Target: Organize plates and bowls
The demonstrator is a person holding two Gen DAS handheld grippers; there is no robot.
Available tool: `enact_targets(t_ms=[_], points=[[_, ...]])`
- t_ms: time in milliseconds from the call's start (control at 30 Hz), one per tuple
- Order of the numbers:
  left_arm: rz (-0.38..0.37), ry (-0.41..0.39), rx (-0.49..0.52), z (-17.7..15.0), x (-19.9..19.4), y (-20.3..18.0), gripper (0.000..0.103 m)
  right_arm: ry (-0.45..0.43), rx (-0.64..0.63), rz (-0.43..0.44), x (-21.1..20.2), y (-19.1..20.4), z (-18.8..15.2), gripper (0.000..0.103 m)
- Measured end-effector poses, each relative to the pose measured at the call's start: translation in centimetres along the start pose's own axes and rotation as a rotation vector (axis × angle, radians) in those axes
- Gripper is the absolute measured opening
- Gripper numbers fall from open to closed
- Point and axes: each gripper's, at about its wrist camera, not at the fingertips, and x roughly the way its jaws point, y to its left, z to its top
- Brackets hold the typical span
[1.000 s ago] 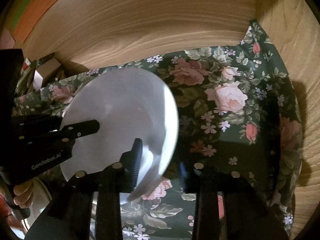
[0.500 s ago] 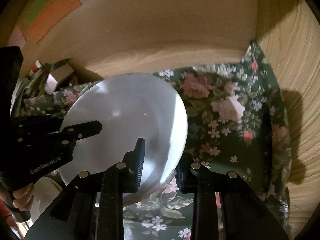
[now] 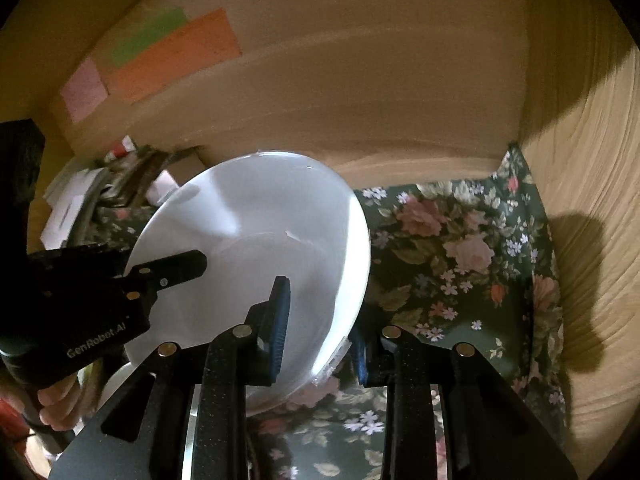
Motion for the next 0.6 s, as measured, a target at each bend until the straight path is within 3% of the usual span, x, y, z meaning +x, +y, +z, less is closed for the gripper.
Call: enact_targets(t_ms=[600], points=[[0.041, -0.107, -0.056, -4.4, -7.0, 2.8, 0.019, -0.064, -0.087, 0.036, -3.4, 6.0, -1.4, 0.024]])
